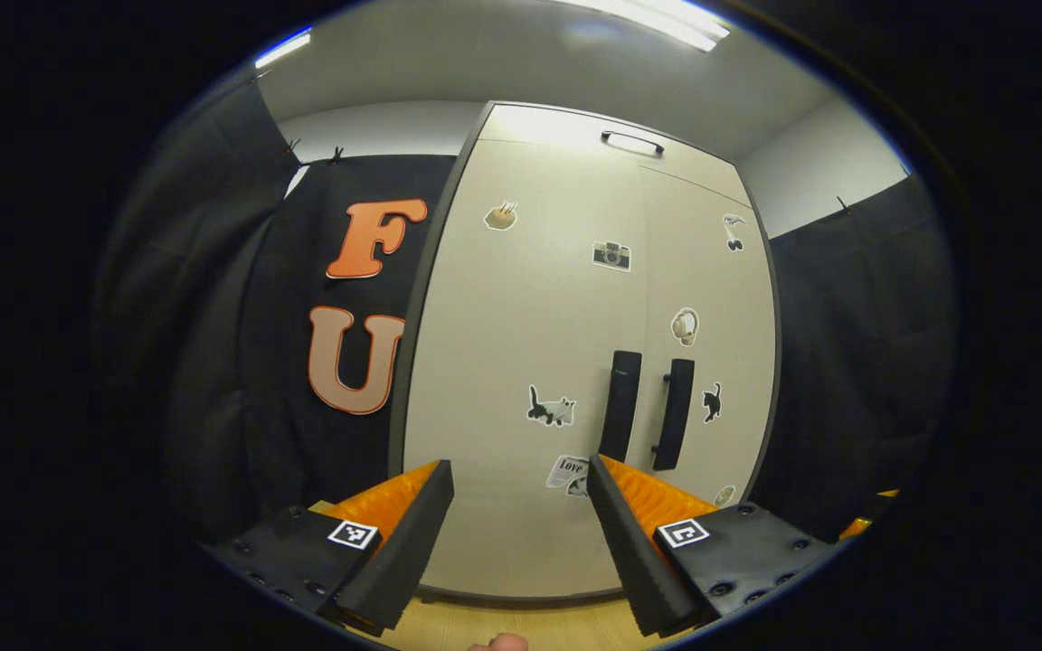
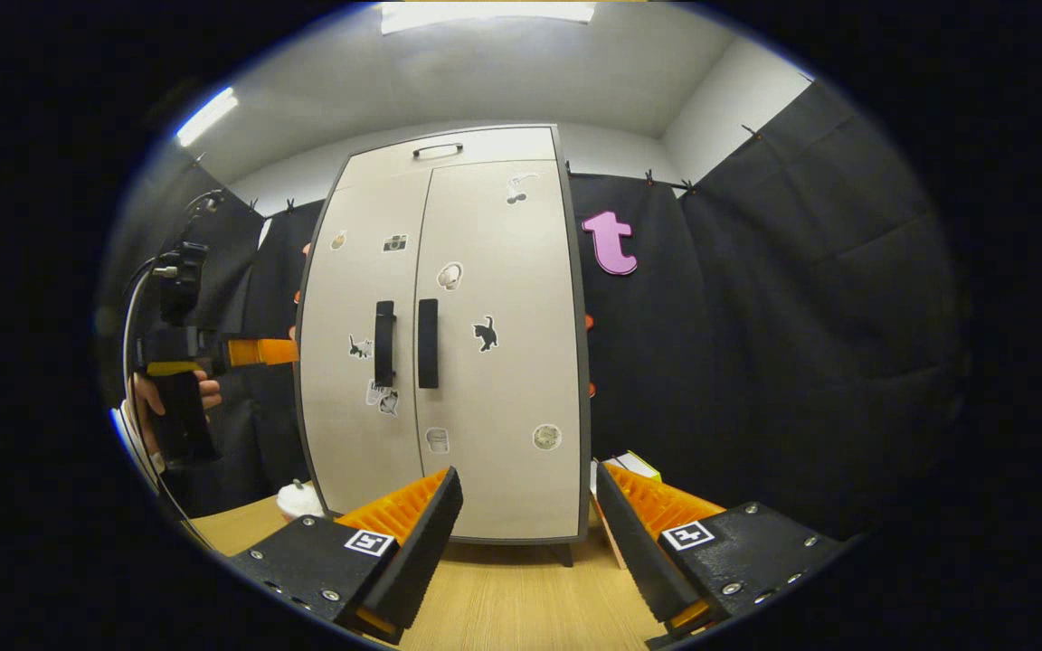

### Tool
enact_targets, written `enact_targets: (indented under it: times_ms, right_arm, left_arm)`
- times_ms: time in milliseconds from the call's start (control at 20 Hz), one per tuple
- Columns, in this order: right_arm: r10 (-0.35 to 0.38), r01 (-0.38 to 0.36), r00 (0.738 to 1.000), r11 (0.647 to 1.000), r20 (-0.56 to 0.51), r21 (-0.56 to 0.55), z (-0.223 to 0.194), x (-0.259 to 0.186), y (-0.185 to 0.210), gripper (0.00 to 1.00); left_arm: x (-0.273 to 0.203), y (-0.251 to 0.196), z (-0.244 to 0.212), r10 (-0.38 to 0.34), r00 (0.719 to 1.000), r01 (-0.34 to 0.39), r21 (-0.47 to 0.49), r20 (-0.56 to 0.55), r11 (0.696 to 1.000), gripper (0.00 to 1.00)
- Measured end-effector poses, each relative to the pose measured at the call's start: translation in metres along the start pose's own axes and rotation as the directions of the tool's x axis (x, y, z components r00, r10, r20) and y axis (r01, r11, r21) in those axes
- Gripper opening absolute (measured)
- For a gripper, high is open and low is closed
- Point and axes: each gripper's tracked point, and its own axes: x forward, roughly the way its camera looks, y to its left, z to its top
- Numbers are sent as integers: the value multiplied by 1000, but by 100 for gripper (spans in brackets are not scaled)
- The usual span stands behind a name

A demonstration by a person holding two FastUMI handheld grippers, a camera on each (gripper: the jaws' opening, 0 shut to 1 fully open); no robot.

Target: Grab one shoe with the right hand and put it into the shoe cabinet, grab the other shoe with the left hand and put it into the shoe cabinet; then close the right door with the right hand and the left door with the left hand.

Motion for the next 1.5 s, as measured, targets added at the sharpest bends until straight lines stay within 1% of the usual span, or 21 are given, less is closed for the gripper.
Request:
enact_targets:
  times_ms: [150, 350, 500, 650, 850, 1000, 1100, 1500]
  right_arm:
    - [26, -26, 1000, 1000, 5, -6, -2, -1, 10, 92]
    - [67, -66, 998, 998, 18, -23, -3, -3, 22, 92]
    - [61, -60, 998, 998, 25, -36, -6, -4, 24, 92]
    - [59, -59, 998, 998, 16, -9, -11, -7, 28, 92]
    - [42, -42, 999, 999, -2, -7, -17, -12, 24, 92]
    - [30, -30, 1000, 1000, -6, -4, -18, -15, 20, 92]
    - [17, -17, 1000, 1000, -4, -2, -17, -16, 16, 92]
    - [16, -16, 1000, 1000, 6, 20, -13, -22, 16, 92]
  left_arm:
    - [-39, 11, -17, 37, 999, -37, 9, 1, 999, 96]
    - [-82, 21, -43, 80, 997, -80, 43, 12, 996, 96]
    - [-103, 21, -58, 92, 996, -93, 26, 7, 995, 96]
    - [-117, 24, -67, 118, 993, -117, 44, -6, 992, 96]
    - [-131, 29, -74, 146, 989, -144, 92, -11, 985, 96]
    - [-139, 26, -76, 142, 990, -140, 79, -20, 987, 96]
    - [-143, 28, -75, 147, 989, -145, 87, -16, 986, 96]
    - [-146, 23, -66, 134, 991, -133, 81, -10, 988, 96]
